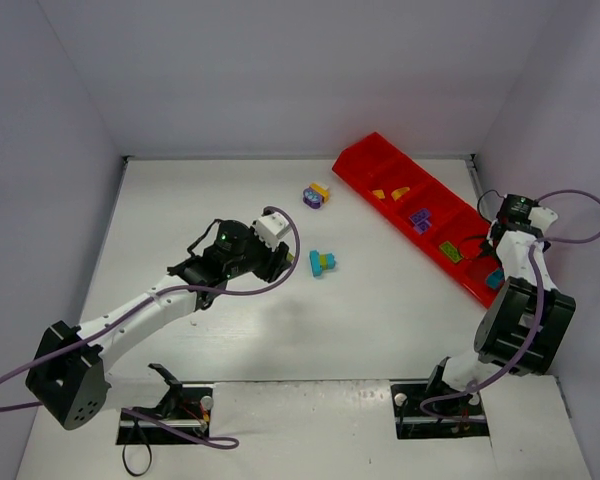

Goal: Sort the legos into containers by color

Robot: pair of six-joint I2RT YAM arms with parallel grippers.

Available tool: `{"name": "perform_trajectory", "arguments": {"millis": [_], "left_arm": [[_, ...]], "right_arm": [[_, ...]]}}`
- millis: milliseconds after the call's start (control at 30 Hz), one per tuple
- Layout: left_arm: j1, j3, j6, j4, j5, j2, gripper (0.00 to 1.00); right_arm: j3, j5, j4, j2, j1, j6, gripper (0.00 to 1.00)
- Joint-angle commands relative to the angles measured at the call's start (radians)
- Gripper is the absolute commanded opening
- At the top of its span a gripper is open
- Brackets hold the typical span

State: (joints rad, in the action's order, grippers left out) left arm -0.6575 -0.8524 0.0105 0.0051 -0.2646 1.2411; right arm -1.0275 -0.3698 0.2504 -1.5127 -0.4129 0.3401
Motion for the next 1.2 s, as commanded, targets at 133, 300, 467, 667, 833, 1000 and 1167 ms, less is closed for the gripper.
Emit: {"name": "perform_trajectory", "arguments": {"millis": [133, 300, 467, 667, 833, 1000, 1167], "left_arm": [[-0.005, -0.013, -0.006, 0.085, -0.042, -0.014, 0.32], [-0.005, -0.039, -0.041, 0.099, -0.070, 0.001, 0.36], [-0.005, -0.060, -0.105, 0.108, -0.070, -0.015, 0.37], [-0.005, -0.089, -0.149, 0.105, -0.085, -0.029, 0.37], [-0.005, -0.102, -0.155, 0.096, -0.111, -0.029, 0.37], [-0.008, -0.116, -0.158, 0.076, -0.117, -0.034, 0.37], [-0.016, -0.122, -0.162, 0.075, -0.102, -0.042, 0.37]], "right_arm": [[-0.028, 0.083, -0.028, 0.058, 0.003, 0.007, 0.76], [-0.058, 0.268, -0.034, 0.143, 0.120, 0.000, 0.74], [-0.054, 0.694, -0.144, 0.247, 0.311, 0.000, 0.77], [-0.059, 0.955, -0.229, 0.237, 0.590, 0.068, 0.79], [-0.022, 1.013, -0.384, 0.212, 0.746, 0.128, 0.79], [-0.062, 1.029, -0.422, 0.155, 0.848, 0.139, 0.79], [-0.089, 1.040, -0.442, 0.105, 0.899, 0.146, 0.77]]}}
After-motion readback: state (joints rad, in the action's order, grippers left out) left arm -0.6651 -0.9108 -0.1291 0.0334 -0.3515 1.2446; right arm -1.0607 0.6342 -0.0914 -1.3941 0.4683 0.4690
